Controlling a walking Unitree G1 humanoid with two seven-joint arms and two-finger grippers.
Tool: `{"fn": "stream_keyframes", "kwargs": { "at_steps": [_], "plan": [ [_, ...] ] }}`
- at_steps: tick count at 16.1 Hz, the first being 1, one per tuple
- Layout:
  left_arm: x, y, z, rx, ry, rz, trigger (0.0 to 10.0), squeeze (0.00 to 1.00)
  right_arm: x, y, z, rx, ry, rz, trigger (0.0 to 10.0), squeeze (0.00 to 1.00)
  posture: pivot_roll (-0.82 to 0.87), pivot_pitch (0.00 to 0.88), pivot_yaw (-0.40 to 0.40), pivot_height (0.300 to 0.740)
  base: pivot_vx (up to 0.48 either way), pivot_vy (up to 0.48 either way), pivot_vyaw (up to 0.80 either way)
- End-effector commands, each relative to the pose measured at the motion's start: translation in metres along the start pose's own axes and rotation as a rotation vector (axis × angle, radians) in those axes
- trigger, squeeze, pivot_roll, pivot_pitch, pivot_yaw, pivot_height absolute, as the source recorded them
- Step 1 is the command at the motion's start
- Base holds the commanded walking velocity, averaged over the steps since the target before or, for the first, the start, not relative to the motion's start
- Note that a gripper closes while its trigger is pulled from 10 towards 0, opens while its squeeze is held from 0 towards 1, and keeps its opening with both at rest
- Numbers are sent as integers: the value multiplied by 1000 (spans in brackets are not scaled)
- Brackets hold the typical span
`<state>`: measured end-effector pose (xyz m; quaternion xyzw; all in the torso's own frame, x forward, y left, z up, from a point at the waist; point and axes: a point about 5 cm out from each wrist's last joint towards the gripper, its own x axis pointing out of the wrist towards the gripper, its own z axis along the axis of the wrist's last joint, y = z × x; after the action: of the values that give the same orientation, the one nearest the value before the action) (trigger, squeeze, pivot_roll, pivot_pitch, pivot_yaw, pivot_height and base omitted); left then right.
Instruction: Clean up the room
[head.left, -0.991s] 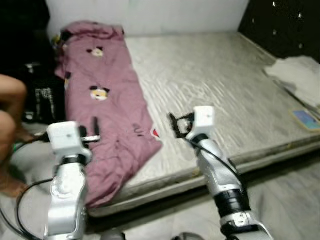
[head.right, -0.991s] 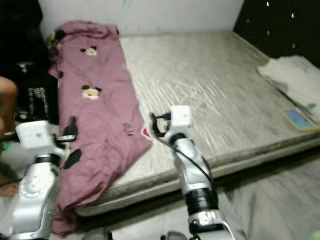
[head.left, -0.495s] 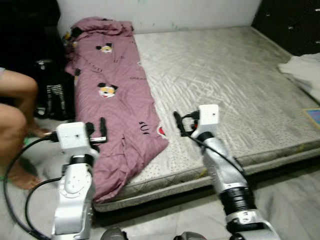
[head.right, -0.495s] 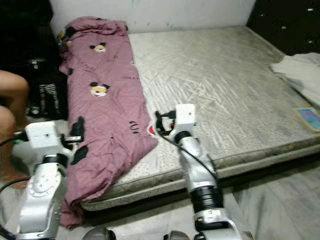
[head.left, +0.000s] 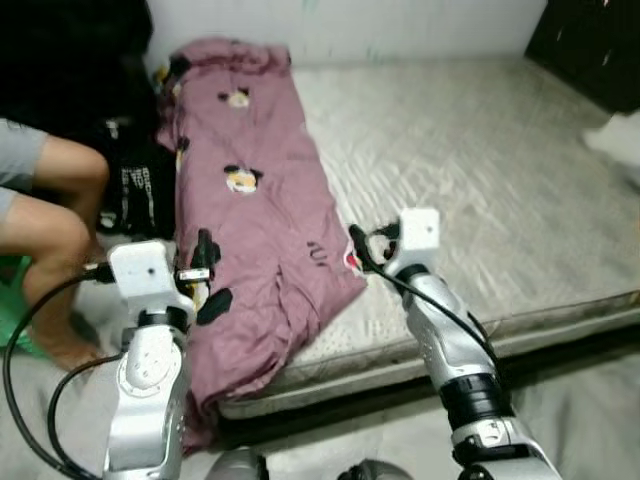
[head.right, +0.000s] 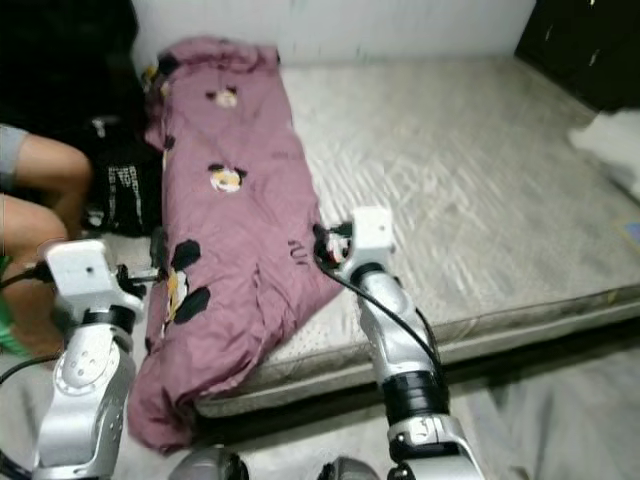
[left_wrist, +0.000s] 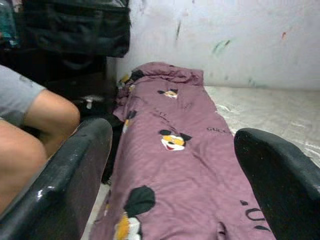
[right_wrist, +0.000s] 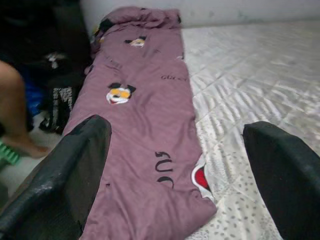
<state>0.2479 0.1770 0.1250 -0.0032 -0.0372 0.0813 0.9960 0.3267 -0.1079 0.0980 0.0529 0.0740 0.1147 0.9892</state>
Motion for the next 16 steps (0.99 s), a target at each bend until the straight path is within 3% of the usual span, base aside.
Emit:
{"fn": "stream_keyframes", "kwargs": {
  "at_steps": [1, 14, 16],
  "plan": [
    [1, 3, 4, 22, -21, 19, 10000, 0, 3, 4, 5, -5, -16, 7, 10000, 0, -21, 0, -38, 740, 0, 0, 0],
    [-1, 2, 1, 21, 10, 22, 10000, 0, 3, 4, 7, -5, -25, 17, 10000, 0, -28, 0, -39, 740, 0, 0, 0],
    [-1, 3, 1, 21, 12, 25, 10000, 0, 3, 4, 7, -4, -25, 17, 10000, 0, -28, 0, -39, 721, 0, 0, 0]
  ]
}}
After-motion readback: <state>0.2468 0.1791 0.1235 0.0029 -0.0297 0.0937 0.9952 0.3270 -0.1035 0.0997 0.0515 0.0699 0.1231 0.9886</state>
